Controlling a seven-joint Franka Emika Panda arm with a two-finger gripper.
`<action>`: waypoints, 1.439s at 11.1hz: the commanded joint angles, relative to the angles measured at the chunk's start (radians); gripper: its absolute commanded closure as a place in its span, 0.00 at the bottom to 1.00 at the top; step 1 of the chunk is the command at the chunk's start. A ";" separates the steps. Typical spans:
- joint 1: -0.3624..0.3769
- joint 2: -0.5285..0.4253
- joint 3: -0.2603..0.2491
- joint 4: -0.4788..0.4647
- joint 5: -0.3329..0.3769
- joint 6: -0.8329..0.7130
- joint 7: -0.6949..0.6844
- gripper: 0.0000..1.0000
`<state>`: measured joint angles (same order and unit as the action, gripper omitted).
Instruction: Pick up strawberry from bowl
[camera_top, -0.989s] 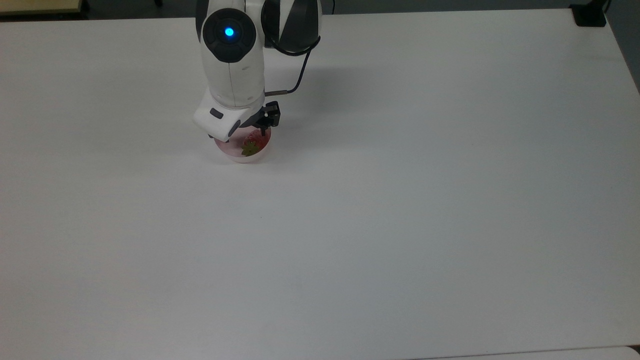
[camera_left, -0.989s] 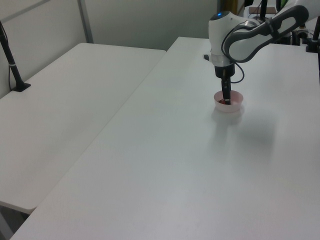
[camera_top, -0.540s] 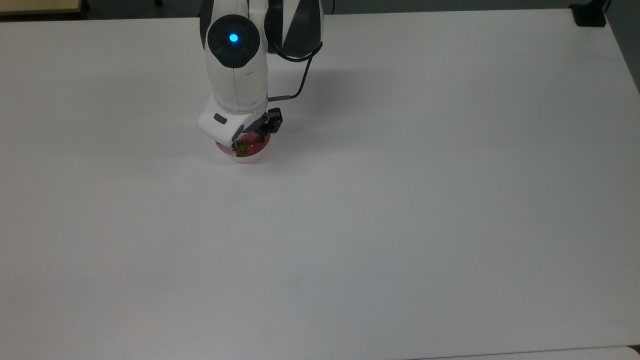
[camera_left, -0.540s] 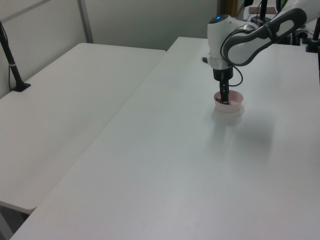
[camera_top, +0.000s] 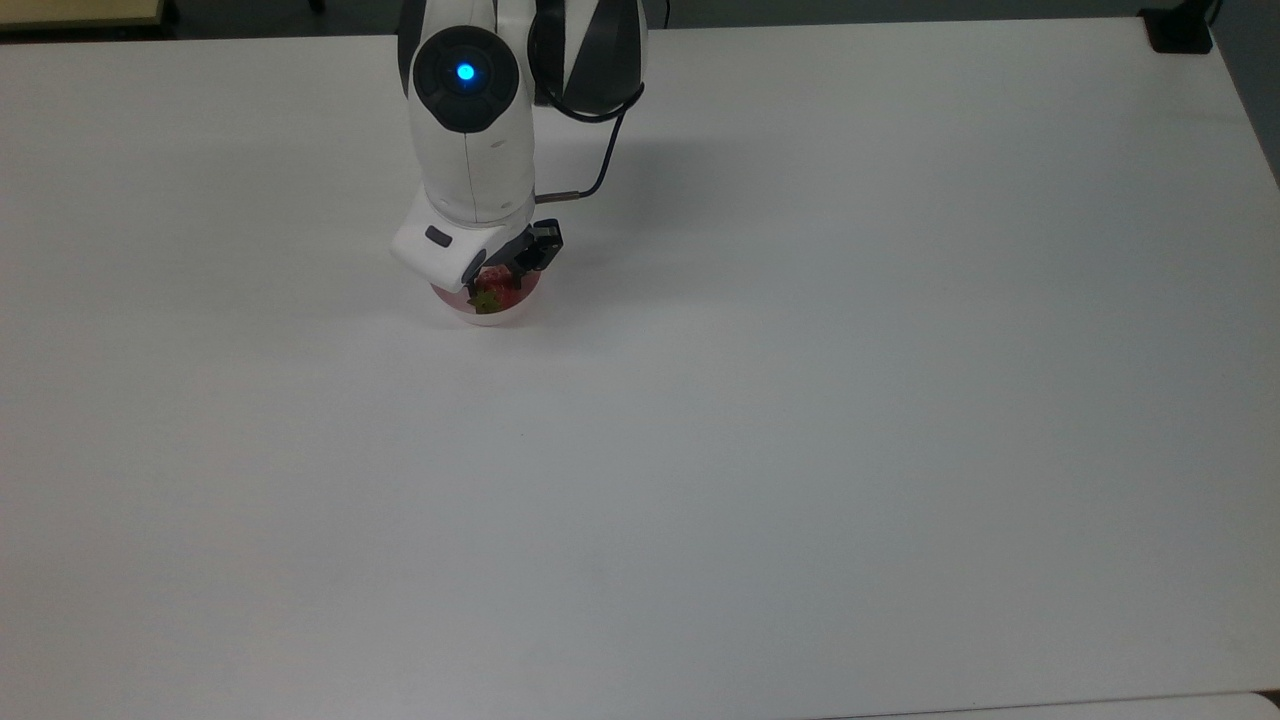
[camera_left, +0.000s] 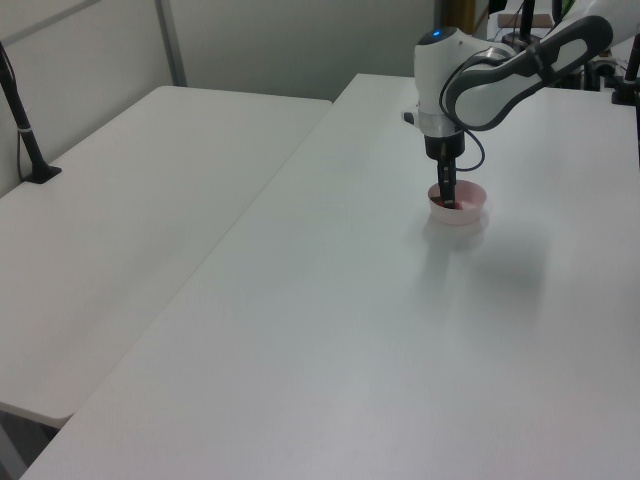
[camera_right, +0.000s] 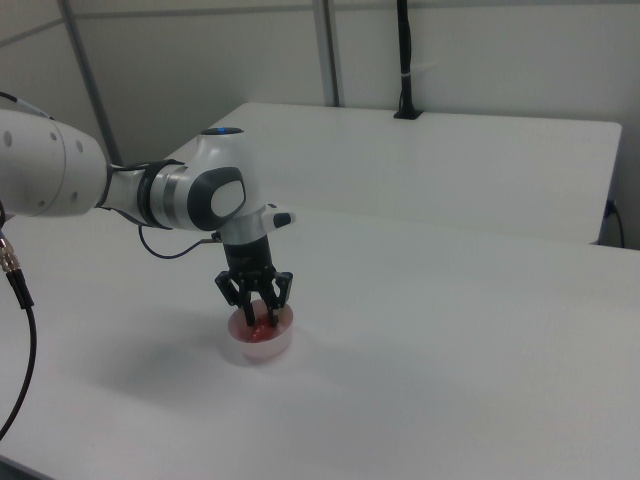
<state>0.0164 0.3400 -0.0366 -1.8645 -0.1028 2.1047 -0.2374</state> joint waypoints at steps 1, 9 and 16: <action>-0.004 -0.047 0.007 -0.013 -0.020 0.006 0.021 0.56; -0.021 -0.059 0.009 -0.019 -0.024 -0.038 0.020 0.43; -0.032 -0.013 0.009 -0.039 -0.025 0.011 0.105 0.44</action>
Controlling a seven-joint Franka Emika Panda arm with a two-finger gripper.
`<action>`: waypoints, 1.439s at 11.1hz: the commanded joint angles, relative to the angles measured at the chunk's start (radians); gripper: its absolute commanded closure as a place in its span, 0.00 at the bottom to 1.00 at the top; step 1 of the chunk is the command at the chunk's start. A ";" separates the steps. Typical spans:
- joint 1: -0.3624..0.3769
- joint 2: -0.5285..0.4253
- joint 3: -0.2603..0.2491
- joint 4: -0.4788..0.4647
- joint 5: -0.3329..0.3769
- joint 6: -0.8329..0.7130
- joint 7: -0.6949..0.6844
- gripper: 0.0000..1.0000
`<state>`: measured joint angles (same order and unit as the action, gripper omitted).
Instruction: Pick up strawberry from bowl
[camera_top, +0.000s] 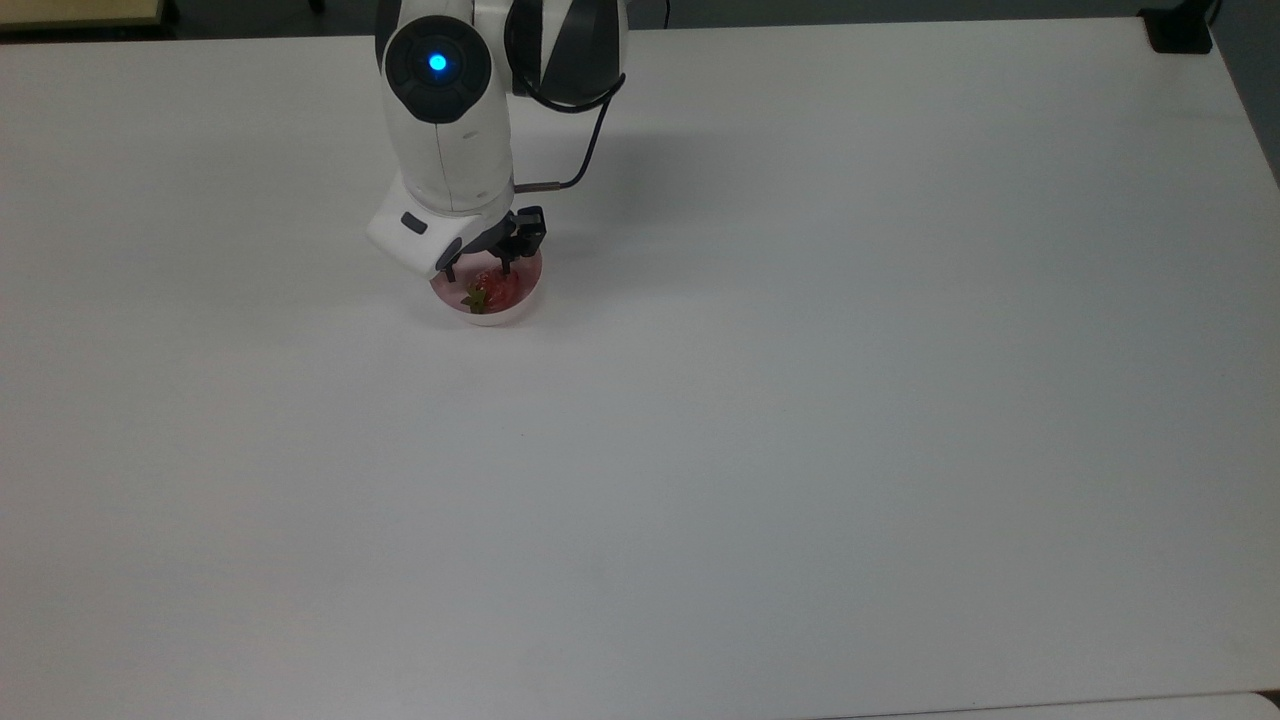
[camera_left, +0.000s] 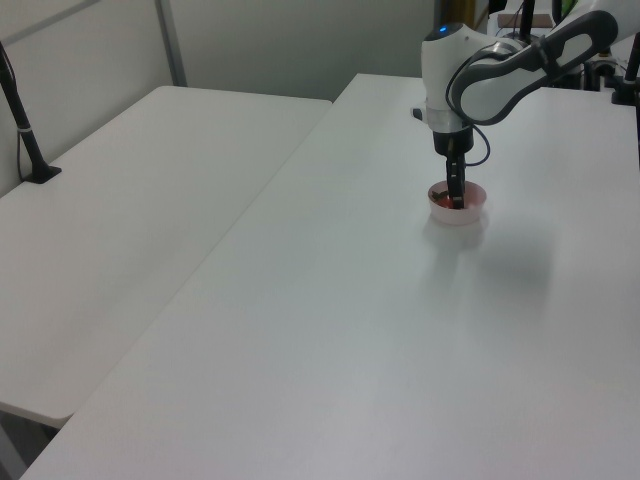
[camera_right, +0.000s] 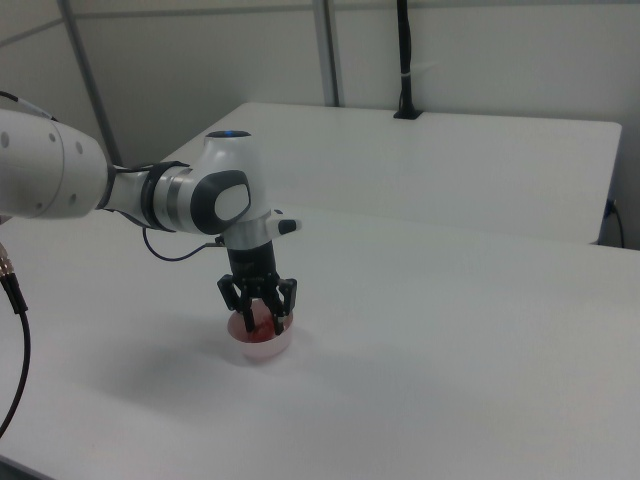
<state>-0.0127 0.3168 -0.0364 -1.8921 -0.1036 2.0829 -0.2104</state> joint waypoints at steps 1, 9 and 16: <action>-0.004 0.010 0.009 -0.012 -0.013 0.048 0.086 0.44; -0.003 0.022 0.010 -0.004 -0.008 0.072 0.124 0.81; -0.019 -0.016 0.030 0.022 -0.010 0.065 0.109 0.35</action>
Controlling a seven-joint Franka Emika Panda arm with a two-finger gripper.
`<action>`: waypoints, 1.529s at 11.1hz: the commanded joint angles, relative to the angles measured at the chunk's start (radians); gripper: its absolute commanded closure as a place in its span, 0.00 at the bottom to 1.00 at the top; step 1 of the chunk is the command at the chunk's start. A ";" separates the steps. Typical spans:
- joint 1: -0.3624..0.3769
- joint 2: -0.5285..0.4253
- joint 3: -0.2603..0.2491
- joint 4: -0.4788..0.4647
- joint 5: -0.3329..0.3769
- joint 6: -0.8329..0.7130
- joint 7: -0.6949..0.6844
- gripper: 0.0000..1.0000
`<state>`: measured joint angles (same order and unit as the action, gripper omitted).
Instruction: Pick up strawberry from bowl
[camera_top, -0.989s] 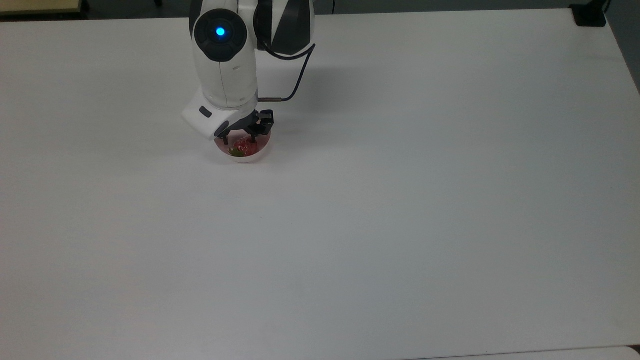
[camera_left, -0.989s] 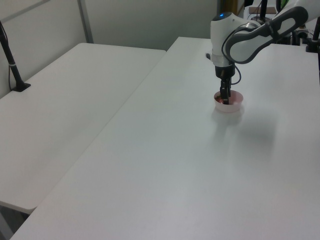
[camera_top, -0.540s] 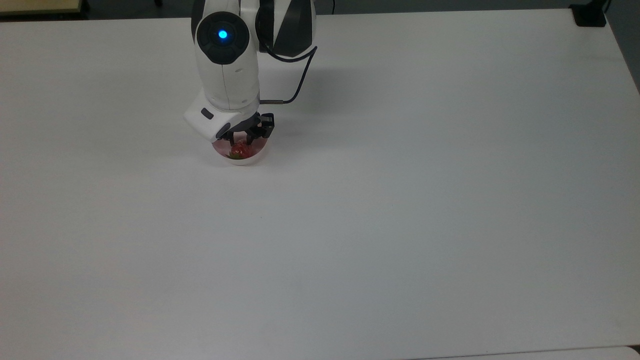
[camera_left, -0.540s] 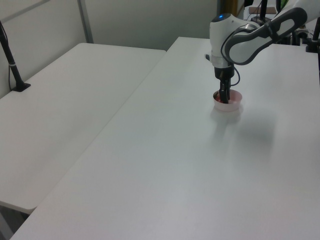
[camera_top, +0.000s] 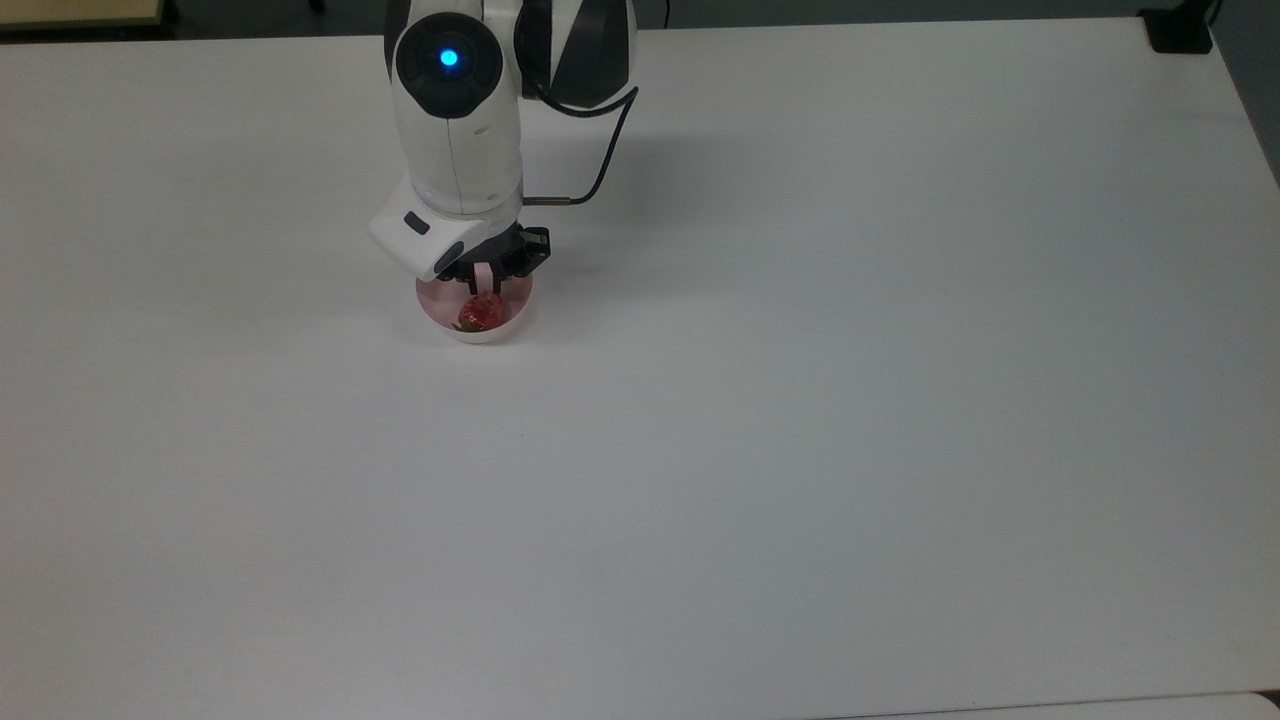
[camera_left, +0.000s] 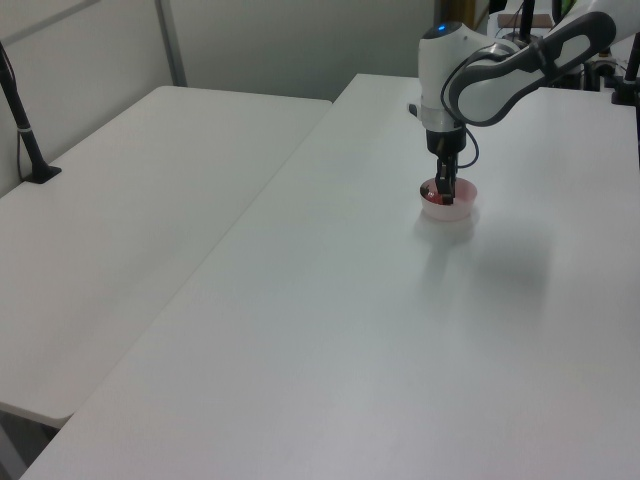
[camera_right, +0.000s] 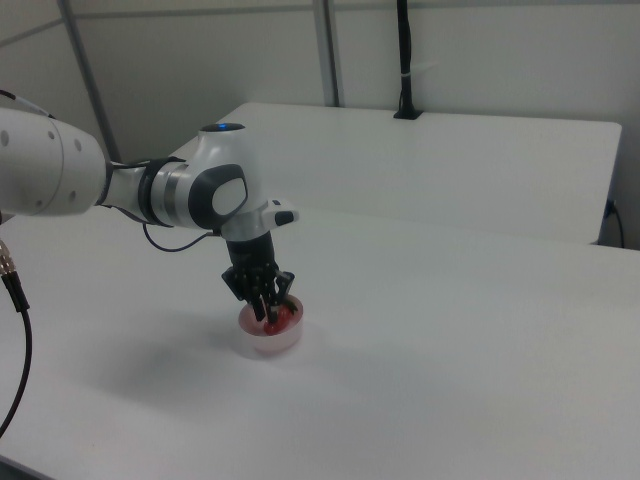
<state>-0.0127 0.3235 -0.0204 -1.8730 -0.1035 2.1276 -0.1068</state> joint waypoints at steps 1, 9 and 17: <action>-0.021 -0.021 0.014 0.003 -0.010 0.026 0.007 0.21; -0.039 0.017 0.014 -0.009 -0.009 0.109 0.127 0.22; -0.043 0.026 0.014 -0.026 -0.012 0.112 0.122 0.70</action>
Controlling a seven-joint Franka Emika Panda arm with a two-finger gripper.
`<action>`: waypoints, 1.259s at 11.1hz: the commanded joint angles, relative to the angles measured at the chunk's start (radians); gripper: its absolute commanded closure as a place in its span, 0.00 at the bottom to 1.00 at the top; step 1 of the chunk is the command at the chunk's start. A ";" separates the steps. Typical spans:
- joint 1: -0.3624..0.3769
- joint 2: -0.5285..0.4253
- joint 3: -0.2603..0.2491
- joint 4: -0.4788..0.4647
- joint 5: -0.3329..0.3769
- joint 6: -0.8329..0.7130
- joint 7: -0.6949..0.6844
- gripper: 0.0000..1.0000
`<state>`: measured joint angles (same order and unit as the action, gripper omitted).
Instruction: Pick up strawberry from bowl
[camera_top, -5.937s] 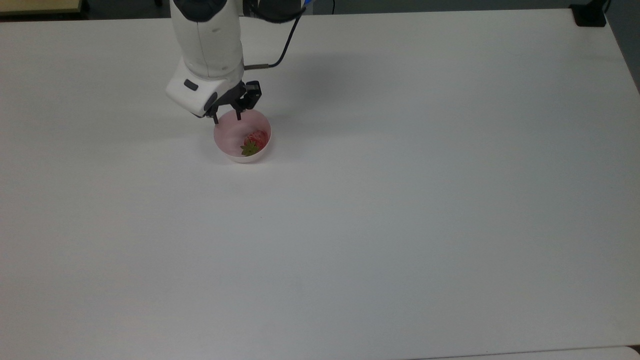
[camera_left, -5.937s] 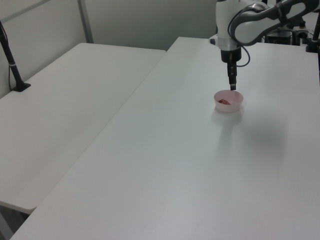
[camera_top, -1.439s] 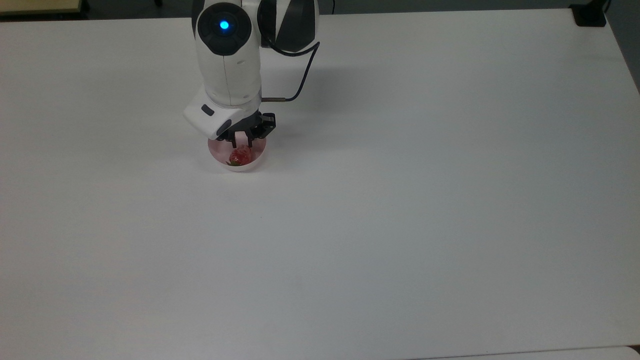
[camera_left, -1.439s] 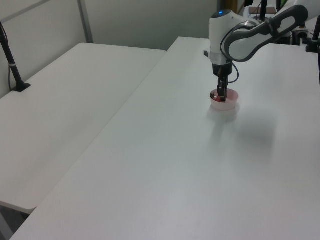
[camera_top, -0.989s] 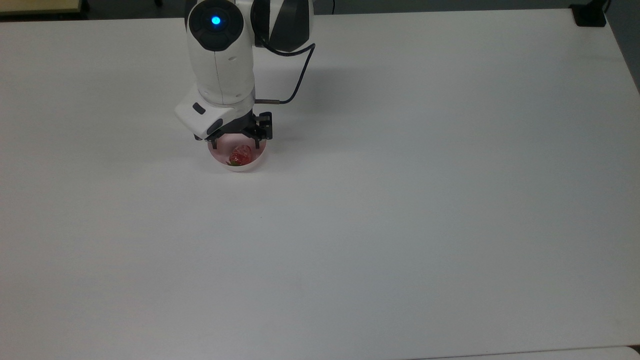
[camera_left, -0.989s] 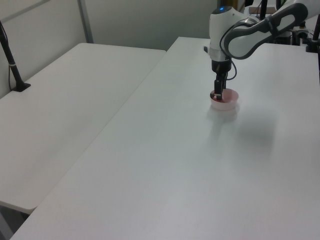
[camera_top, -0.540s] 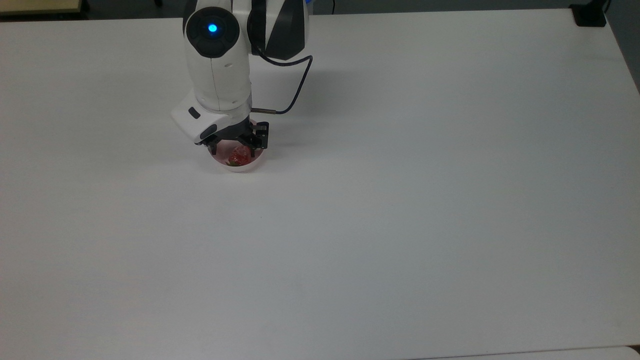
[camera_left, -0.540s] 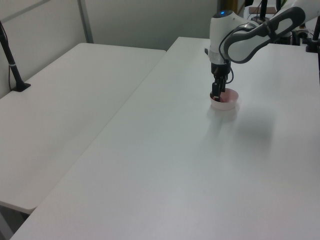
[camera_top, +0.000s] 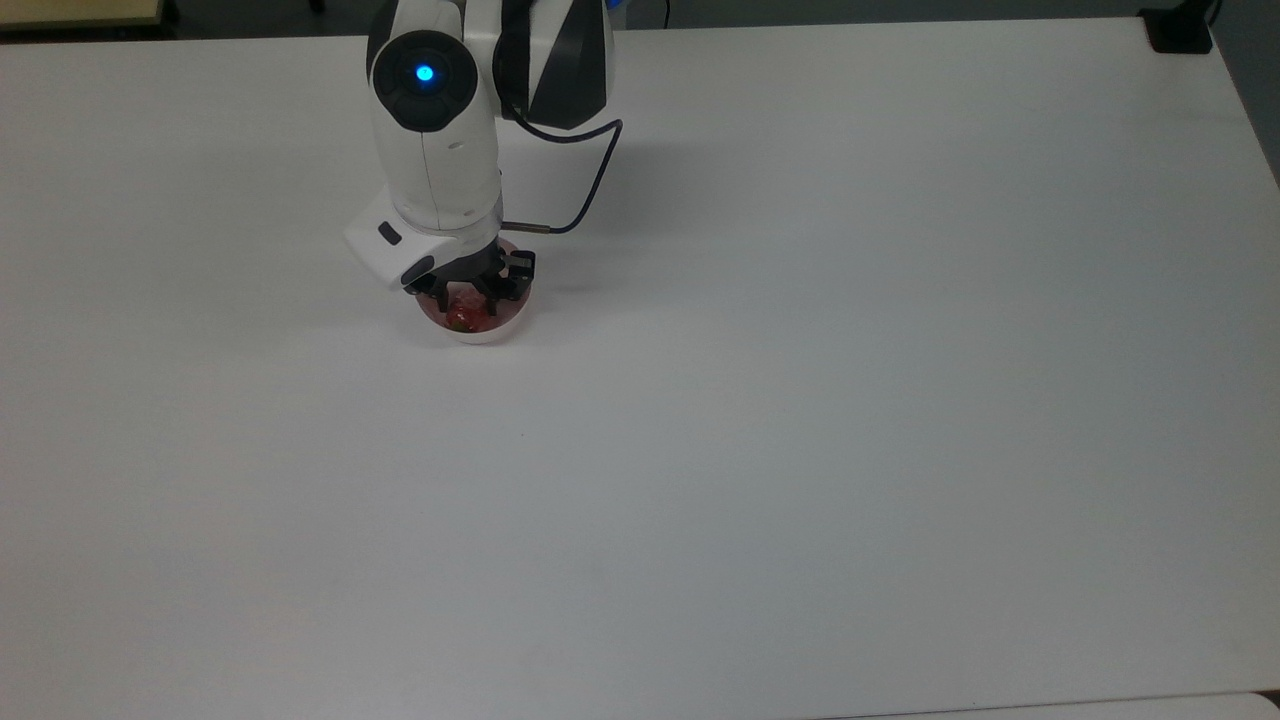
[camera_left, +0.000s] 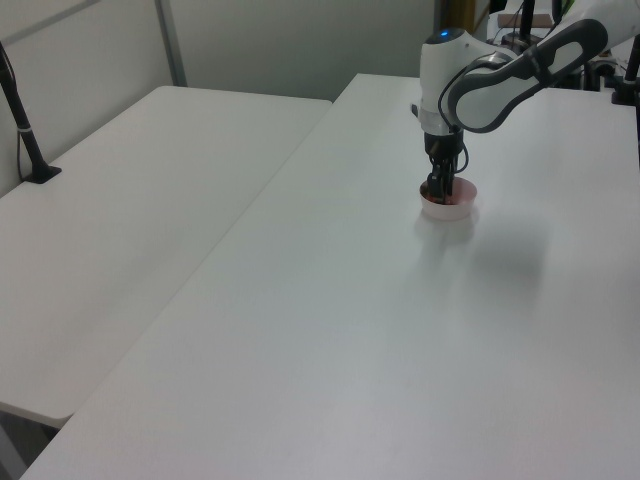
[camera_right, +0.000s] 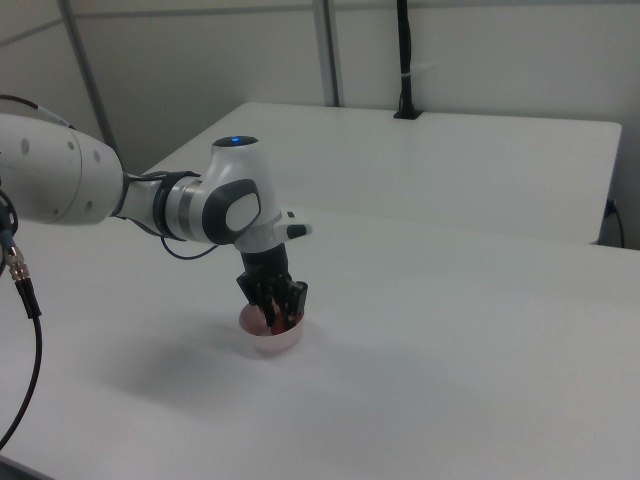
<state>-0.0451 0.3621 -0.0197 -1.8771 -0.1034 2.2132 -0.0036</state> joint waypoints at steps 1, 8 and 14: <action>-0.012 -0.012 0.014 -0.020 -0.010 0.026 0.017 0.74; -0.010 -0.068 0.023 -0.010 -0.007 0.010 0.016 0.82; -0.048 -0.111 0.029 0.030 0.033 -0.027 -0.028 0.81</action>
<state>-0.0497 0.2741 -0.0032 -1.8586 -0.0898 2.2116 -0.0035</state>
